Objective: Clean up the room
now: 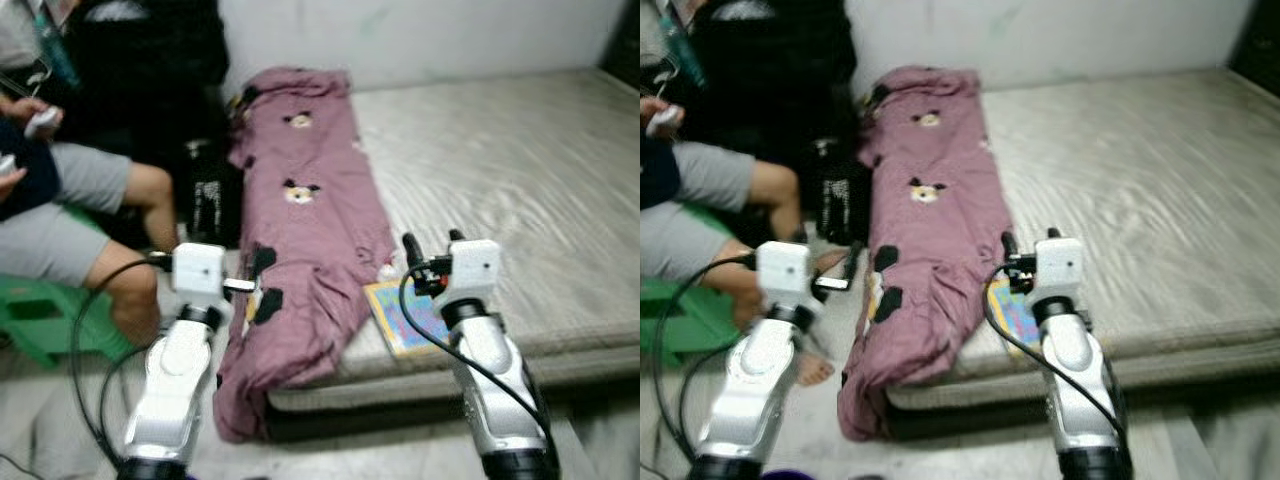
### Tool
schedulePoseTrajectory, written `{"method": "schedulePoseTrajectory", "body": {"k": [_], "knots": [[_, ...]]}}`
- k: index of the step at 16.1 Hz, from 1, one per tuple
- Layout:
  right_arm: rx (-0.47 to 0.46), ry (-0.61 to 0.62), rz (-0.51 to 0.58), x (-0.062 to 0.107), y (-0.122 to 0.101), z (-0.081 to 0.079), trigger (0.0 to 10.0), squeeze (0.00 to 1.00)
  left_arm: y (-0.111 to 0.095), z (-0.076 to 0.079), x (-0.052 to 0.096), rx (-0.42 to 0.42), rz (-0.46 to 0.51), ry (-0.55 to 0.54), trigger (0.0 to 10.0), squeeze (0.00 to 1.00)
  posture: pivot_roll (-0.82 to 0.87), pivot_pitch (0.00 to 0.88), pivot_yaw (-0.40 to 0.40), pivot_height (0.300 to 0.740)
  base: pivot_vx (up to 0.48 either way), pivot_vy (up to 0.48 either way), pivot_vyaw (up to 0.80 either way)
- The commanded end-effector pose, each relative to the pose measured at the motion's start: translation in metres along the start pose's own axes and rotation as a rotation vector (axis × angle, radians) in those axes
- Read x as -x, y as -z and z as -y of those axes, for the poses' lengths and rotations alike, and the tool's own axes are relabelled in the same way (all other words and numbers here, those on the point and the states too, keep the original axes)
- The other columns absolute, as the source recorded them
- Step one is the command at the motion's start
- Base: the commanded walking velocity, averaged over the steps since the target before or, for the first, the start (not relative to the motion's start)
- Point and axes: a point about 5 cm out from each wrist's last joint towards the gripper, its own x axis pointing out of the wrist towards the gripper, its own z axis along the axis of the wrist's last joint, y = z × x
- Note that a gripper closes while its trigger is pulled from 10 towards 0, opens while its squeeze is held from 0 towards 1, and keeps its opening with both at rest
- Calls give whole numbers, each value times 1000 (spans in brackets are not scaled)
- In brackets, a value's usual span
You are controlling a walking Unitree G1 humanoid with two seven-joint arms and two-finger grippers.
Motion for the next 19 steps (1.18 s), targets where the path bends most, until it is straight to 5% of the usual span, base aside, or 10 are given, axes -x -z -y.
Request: {"method": "schedulePoseTrajectory", "body": {"k": [1,6,13,19], "knots": [[-1,-15,17,-1,-4,-3,10000,0,-1,0,-3,7,-2,4,10000,0,-17,0,48,740,480,0,0],[-7,-15,17,-1,-2,-4,10000,0,1,6,-6,7,-20,-7,10000,0,-8,0,57,740,149,0,0],[-32,-178,-10,-20,2,-32,10000,0,5,-4,11,20,-35,-132,10000,0,110,0,-56,740,0,0,0],[-40,-213,-22,-21,7,-41,10000,0,4,0,5,15,-37,-94,10000,0,98,0,-40,740,0,0,0]]}}
